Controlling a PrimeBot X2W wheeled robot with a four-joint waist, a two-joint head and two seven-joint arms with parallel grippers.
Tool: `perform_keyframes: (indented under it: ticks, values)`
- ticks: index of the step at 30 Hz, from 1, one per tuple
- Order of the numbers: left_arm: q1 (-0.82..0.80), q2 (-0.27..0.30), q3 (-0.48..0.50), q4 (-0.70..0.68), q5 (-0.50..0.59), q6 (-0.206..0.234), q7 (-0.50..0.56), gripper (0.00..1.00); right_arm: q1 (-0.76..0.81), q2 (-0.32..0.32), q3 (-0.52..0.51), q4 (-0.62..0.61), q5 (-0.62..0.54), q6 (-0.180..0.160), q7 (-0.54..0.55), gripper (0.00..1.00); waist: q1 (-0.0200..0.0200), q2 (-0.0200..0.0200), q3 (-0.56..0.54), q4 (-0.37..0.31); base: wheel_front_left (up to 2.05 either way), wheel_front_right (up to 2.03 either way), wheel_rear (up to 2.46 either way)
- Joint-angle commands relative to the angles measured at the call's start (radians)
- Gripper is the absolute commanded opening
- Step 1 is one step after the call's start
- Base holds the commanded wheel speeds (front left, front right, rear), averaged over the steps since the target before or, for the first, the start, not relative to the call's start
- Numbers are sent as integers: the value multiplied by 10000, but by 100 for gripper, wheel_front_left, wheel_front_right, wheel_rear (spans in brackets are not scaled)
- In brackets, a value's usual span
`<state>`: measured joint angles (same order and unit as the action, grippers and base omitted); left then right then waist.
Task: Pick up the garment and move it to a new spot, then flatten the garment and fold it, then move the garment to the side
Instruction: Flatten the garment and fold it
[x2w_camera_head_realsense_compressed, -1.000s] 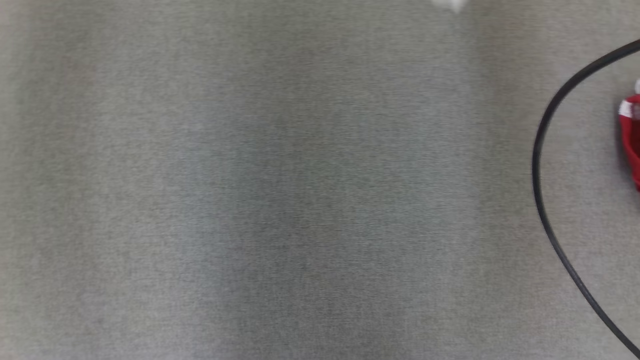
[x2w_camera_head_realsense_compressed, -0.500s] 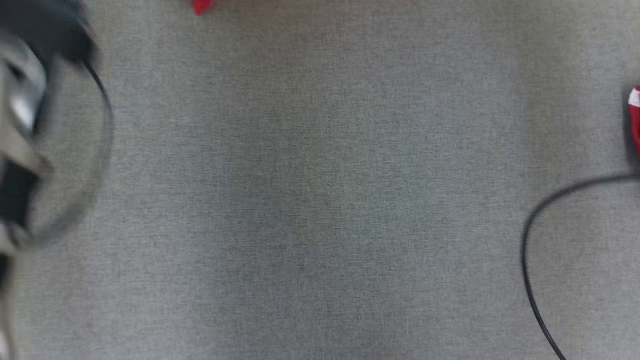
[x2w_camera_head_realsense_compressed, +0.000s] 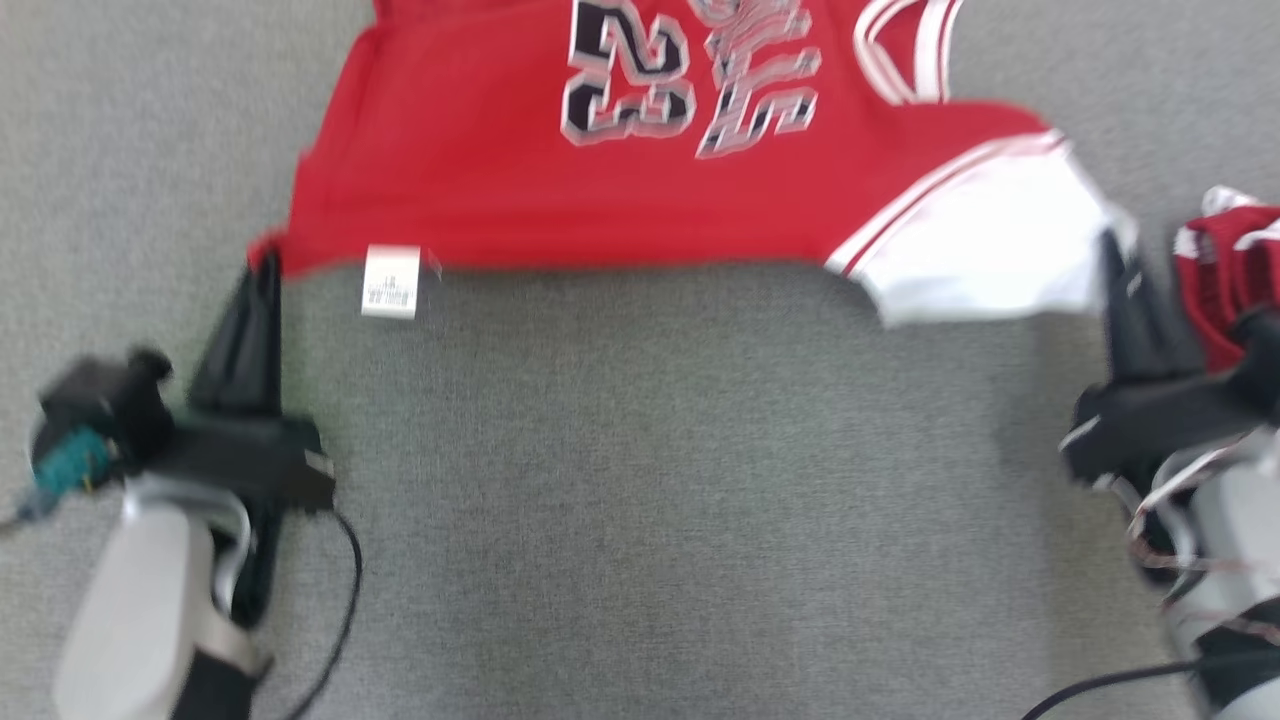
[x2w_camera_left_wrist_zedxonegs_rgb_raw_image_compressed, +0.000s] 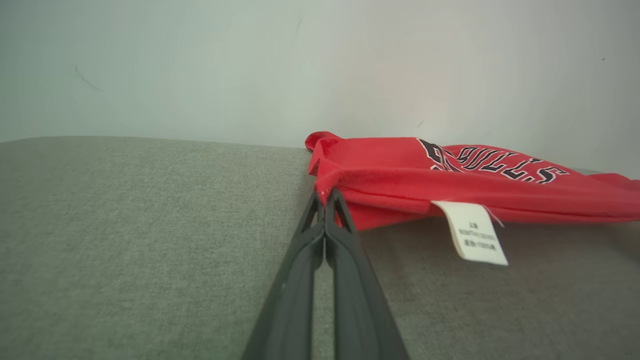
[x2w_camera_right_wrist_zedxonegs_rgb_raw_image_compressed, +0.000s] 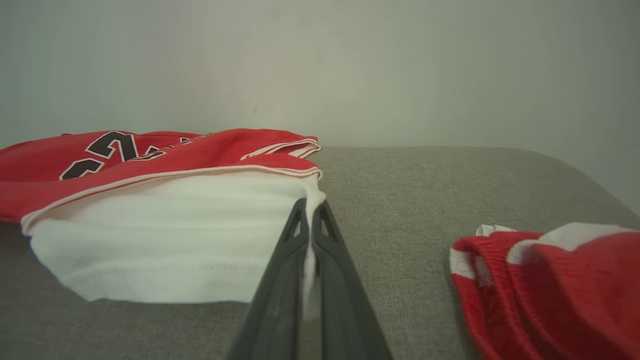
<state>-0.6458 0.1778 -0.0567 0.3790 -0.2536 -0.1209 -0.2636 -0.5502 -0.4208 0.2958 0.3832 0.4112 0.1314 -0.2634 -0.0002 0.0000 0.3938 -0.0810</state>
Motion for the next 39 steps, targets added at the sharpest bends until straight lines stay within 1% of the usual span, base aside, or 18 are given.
perform_keyframes:
  ticks: [1, 7, 11, 13, 21, 27, 30, 35, 39]
  values:
    - [428, -87, 179, 117, 128, -2, -9, 0, 318, 101, -53, 81, 42, -16, -3, 0, 2, 0, -582, -235, 0, 0, 0]
    - [1926, -657, 1069, 553, 310, -62, -9, 0, 1401, 593, 74, 467, -51, -16, -4, 0, 2, 0, -1442, -406, 0, 0, 0]
    - [2822, -887, 1227, 559, 235, -80, -9, 0, 2059, 762, 62, 776, 39, -16, -4, 0, 2, 0, -2007, -434, 0, 0, 0]
    - [2997, -916, 1250, 617, 193, -82, -9, 0, 2227, 796, 80, 809, 47, -16, -4, 0, 2, 0, -2114, -440, 0, 0, 0]
    - [4405, -1138, 1681, 850, 274, -84, -9, 0, 3505, 994, 136, 1119, 204, -16, -4, 0, 2, 0, -3115, -515, 0, 0, 0]
    - [5340, -1210, 1873, 920, 209, -82, -9, 0, 4369, 1063, 243, 1275, 335, -18, -4, 0, 2, 0, -3551, -522, 0, 0, 0]
    - [5683, -1236, 1848, 907, 172, -83, -9, 0, 4773, 1126, 362, 1346, 409, -16, -4, 0, 2, 0, -3719, -468, 0, 0, 0]
    - [6124, -1246, 1684, 945, -184, -85, -9, 0, 5276, 1130, 639, 1388, 460, -16, -3, 0, 2, 0, -3964, -431, 0, 0, 0]
    - [6399, -1249, 1723, 1048, -180, -85, -9, 0, 5518, 1069, 845, 1424, 494, -16, -3, 0, 2, 0, -4144, -458, 0, 0, 0]
